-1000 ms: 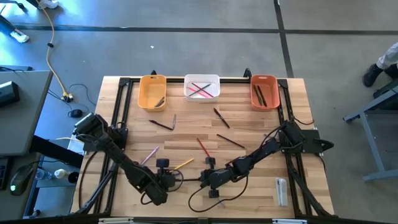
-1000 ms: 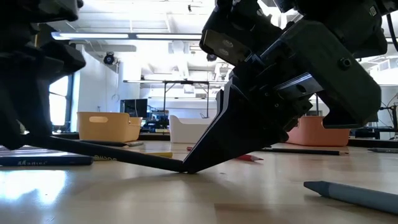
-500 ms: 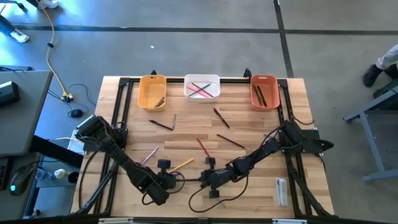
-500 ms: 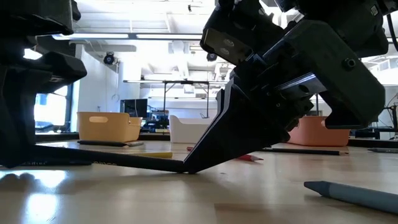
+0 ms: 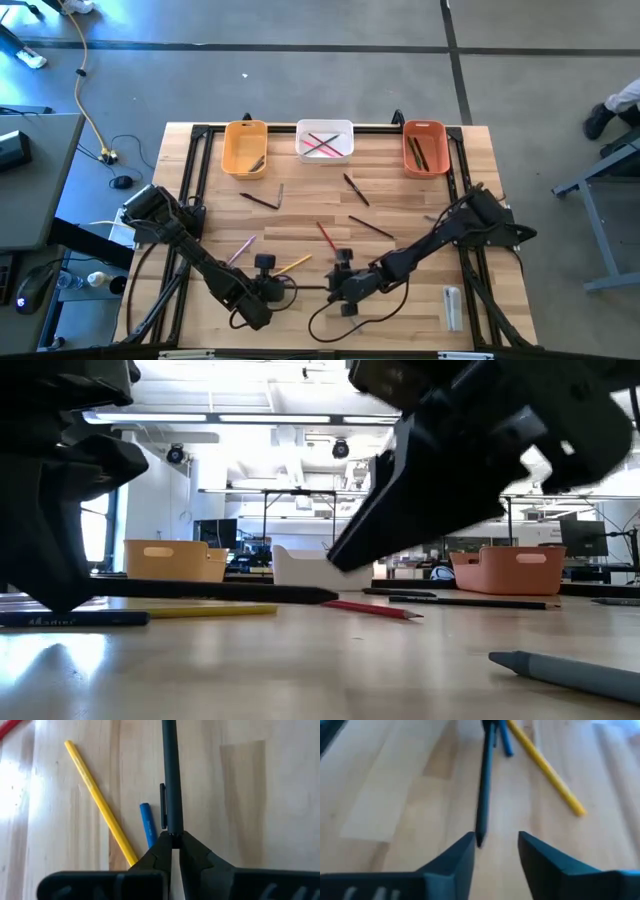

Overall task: Sort crayons/erasers/pens/pencils in bins
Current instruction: Put the black pen into the orange bin

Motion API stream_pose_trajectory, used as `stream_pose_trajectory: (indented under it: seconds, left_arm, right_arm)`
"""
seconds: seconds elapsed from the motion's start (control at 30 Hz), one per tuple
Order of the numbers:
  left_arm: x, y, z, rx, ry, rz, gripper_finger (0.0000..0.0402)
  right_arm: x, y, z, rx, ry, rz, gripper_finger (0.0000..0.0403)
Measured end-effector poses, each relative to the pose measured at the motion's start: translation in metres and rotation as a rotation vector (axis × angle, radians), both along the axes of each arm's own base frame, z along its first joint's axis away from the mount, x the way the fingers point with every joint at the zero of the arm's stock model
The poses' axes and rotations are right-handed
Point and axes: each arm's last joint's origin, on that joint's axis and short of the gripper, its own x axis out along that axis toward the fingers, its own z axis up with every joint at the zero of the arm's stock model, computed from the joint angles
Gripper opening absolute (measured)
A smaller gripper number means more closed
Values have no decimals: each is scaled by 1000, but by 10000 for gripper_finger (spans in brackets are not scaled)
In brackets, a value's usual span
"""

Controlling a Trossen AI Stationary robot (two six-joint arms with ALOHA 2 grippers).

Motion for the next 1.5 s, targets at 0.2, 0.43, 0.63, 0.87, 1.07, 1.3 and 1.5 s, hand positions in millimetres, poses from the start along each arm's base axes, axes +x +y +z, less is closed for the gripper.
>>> stream_pose_trajectory:
  seconds: [0.2,0.43,0.63,0.87,1.07,1.3,1.5]
  left_arm:
    - [9,5,2,-24,-49,24,0]
    - [19,19,2,-18,-53,47,0]
    - [25,21,5,-18,-70,18,0]
    - [30,17,13,-11,-84,-9,0]
    - [30,18,13,-9,-82,-9,0]
    - [31,19,13,-8,-78,-9,0]
    - [32,21,13,-7,-74,-13,18]
  right_arm:
    - [1,-1,9,17,-32,-9,199]
    - [3,-8,7,53,13,6,184]
    - [4,-13,5,66,40,-16,135]
    - [3,-14,4,46,43,-23,104]
    - [3,-14,4,38,45,-16,101]
    - [3,-14,4,37,44,-14,46]
    - [3,-14,5,33,44,-10,16]
